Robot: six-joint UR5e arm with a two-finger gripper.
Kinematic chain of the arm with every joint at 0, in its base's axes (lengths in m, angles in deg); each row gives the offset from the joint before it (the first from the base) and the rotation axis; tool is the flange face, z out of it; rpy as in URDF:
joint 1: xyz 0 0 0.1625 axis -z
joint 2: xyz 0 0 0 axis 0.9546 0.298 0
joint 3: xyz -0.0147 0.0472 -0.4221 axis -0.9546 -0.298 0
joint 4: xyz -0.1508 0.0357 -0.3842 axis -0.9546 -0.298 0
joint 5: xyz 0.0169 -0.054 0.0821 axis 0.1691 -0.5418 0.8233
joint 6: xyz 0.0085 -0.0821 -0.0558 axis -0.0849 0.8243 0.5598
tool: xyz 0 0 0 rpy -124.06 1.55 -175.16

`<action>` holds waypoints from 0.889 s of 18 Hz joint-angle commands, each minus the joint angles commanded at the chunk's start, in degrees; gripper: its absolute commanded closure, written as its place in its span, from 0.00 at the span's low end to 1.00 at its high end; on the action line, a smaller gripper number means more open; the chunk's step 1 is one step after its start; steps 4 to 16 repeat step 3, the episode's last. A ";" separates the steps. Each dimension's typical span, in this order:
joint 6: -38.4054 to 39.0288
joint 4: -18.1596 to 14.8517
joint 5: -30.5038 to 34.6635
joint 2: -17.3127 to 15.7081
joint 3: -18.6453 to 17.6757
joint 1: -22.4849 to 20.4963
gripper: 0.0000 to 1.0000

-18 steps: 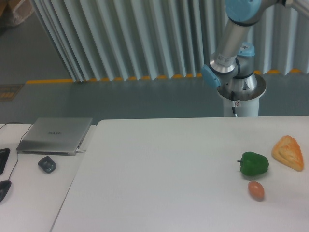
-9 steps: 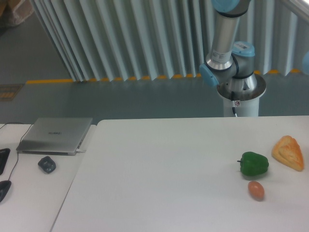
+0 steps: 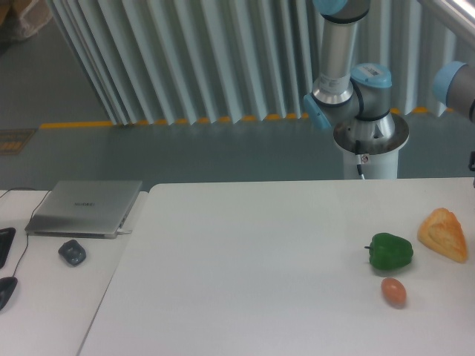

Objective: Place the red peppers in a basket

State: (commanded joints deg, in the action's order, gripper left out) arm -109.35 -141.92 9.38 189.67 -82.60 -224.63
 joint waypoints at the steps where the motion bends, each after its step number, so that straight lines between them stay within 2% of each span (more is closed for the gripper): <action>1: 0.00 0.00 0.00 0.00 0.00 0.09 0.00; 16: 0.00 0.09 0.00 0.09 0.09 0.00 0.00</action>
